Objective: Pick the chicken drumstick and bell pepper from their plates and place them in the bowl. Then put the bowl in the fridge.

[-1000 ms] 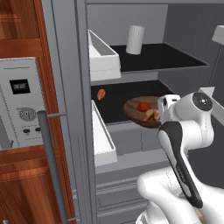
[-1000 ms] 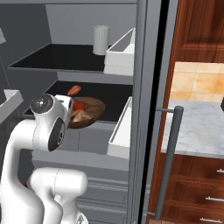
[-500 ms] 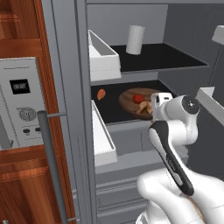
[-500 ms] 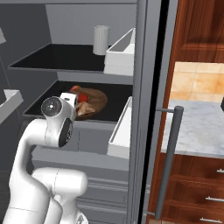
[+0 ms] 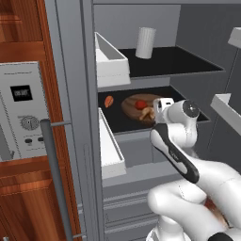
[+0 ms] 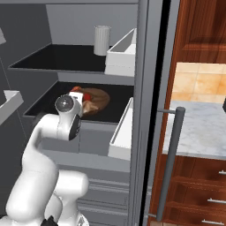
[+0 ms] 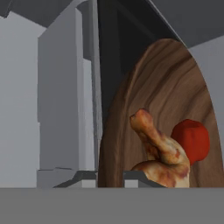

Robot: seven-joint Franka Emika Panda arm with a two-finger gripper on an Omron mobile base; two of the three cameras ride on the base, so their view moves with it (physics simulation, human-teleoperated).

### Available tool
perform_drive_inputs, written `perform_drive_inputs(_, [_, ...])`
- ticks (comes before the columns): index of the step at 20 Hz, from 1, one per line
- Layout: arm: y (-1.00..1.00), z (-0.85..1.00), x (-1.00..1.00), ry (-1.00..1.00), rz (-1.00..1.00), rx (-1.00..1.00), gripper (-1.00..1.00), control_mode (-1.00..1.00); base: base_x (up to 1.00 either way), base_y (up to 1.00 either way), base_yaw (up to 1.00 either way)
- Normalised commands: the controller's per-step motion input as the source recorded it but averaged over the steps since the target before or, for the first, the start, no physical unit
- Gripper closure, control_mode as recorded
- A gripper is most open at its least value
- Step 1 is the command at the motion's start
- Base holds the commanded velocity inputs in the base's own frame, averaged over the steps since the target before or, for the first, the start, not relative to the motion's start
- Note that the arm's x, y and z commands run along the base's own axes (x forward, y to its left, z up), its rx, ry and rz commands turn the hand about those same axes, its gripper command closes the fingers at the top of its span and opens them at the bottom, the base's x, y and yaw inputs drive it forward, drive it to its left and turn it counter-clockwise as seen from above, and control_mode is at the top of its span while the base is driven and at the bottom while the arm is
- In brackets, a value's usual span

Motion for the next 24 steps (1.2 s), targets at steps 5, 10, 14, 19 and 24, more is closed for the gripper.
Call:
perform_drive_inputs(5, [0.0,-0.03,0.61,0.01,0.03,0.0,1.0,-1.0,0.0,0.0,0.0])
perform_drive_inputs(10, [0.0,-0.05,0.56,0.0,0.0,0.0,1.0,-1.0,0.0,0.0,0.0])
perform_drive_inputs(14, [-0.01,-0.19,0.36,0.0,0.0,0.0,1.0,-1.0,0.0,0.0,0.0])
perform_drive_inputs(19, [0.0,-0.28,0.27,-0.04,0.0,0.0,1.0,-1.0,0.0,0.0,0.0])
perform_drive_inputs(24, [0.0,-0.09,0.38,-0.01,0.0,0.0,1.0,-1.0,0.0,0.0,0.0])
